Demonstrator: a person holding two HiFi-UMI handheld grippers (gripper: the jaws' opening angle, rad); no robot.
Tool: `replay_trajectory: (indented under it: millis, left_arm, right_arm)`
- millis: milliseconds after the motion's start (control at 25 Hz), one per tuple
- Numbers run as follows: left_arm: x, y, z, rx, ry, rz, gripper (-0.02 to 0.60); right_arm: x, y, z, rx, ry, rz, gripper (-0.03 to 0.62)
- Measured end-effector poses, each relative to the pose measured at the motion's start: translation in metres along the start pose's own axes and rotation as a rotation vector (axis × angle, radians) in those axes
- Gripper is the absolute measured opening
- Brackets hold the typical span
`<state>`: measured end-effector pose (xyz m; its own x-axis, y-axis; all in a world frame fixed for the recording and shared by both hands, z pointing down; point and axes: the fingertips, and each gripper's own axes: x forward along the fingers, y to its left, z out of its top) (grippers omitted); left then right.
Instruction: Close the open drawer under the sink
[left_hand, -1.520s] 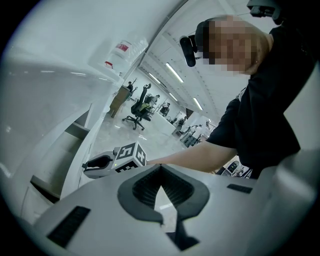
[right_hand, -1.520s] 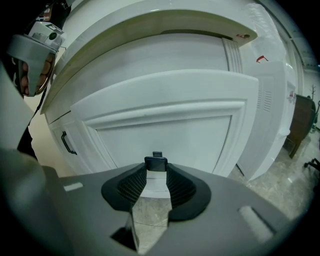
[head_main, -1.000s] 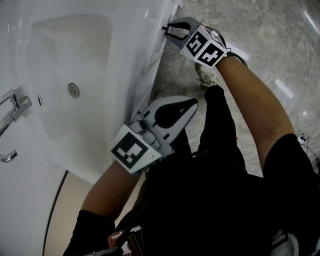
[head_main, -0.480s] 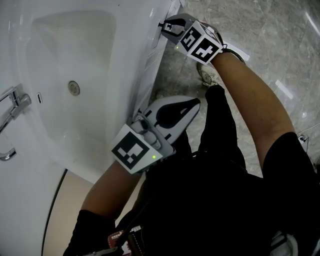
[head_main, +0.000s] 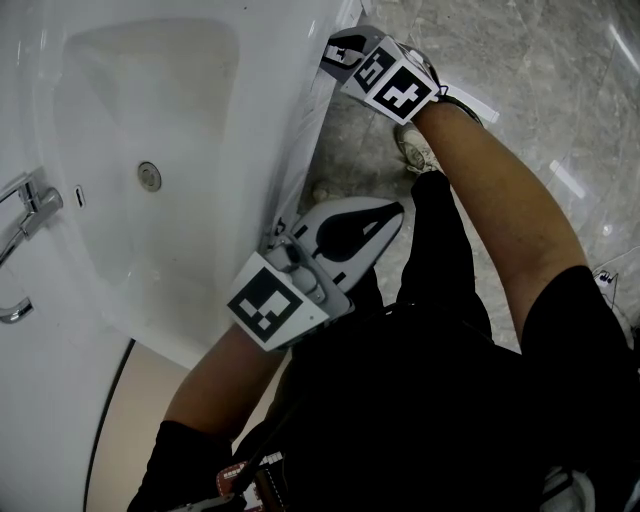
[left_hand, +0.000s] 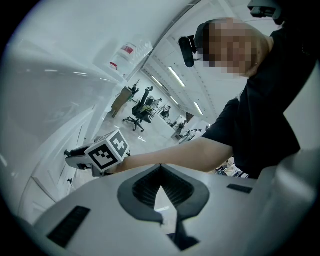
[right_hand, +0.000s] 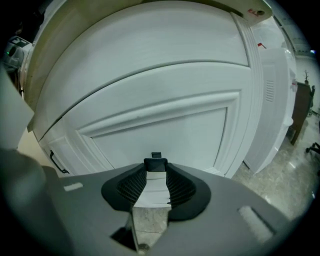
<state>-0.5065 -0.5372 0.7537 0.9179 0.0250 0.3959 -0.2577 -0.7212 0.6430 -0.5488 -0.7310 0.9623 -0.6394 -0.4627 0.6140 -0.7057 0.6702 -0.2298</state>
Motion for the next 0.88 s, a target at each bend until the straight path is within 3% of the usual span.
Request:
replay_trajectory:
  millis: [320,480,720,880]
  left_arm:
    - [-0.006,-0.003,0.014,0.004,-0.024,0.017,0.000]
    - [-0.022,-0.015,0.038,0.026,-0.053,0.048,0.000]
    - [-0.069,-0.036,0.099,0.068,-0.153,0.166,0.000]
    - [-0.108,-0.055,0.146,0.103,-0.241,0.261,0.000]
  right_arm:
    - [-0.010,-0.001,0.000,-0.045,0.030,-0.045,0.124]
    - [-0.048,0.003,-0.009,-0.041,0.064,-0.058,0.124]
    - [-0.142,0.040,0.000,0.005,0.054,0.013,0.121]
    - [-0.202,0.056,0.045,0.010,-0.006,0.044,0.072]
